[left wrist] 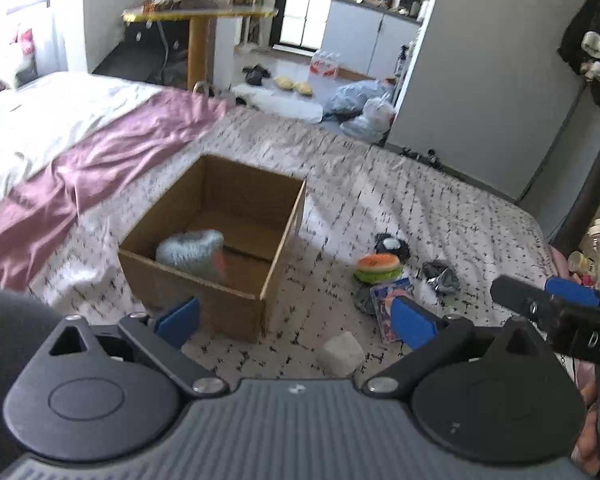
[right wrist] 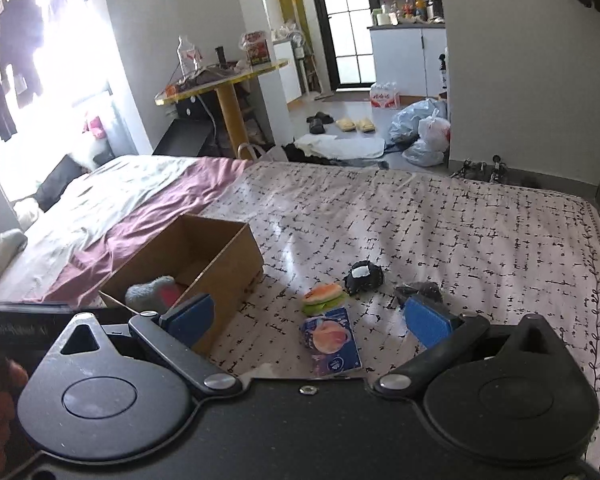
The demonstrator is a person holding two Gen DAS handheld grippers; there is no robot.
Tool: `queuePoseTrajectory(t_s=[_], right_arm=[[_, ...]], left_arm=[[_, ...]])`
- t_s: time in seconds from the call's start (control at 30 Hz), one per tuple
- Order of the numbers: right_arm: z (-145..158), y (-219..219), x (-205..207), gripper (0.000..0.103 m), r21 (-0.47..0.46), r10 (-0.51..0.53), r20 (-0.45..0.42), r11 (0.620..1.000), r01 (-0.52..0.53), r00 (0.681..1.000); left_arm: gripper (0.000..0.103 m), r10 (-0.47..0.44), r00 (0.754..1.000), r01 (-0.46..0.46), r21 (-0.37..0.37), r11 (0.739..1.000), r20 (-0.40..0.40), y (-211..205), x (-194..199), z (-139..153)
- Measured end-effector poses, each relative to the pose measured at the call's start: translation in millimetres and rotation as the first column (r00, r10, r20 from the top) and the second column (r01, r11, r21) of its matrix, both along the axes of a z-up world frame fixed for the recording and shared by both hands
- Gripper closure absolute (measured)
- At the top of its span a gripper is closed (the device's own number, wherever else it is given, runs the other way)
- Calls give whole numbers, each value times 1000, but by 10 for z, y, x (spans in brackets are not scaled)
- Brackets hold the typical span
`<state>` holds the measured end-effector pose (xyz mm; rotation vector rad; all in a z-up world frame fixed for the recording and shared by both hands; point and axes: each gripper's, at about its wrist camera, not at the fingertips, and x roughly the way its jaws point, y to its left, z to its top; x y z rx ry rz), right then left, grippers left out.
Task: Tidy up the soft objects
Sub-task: 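Move the left gripper toward the white plastic bag while the right approaches the juice carton, then grasp the white plastic bag with the left gripper while the right grasps the planet-print juice carton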
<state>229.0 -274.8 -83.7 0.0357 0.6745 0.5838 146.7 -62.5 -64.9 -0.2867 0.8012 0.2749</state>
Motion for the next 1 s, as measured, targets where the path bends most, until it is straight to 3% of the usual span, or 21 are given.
queuePoseTrajectory(t_s=[0.1, 0.3, 0.53, 0.73, 0.83, 1.0], right_arm=[[-54, 21, 77, 0, -21, 13, 12, 1000, -13, 1000], [-295, -28, 134, 0, -40, -64, 61, 997, 67, 996], [-527, -66, 279, 0, -43, -73, -14, 996, 72, 997], [-673, -56, 395, 10, -23, -41, -65, 999, 40, 997], [-775, -27, 449, 20, -26, -19, -114, 1000, 16, 993], [-925, 22, 499, 21, -40, 4, -168, 999, -11, 986]], left_arm=[[3, 1, 1000, -1, -5, 1000, -20, -73, 55, -118], [5, 2, 998, -3, -14, 1000, -60, -220, 220, -357], [12, -9, 993, 4, -40, 999, -121, -345, 411, -706], [24, 11, 986, -25, -81, 996, -168, -404, 514, -975], [26, 32, 982, -51, -100, 994, -185, -406, 574, -1090], [31, 87, 973, -118, -136, 984, -216, -386, 678, -1281]])
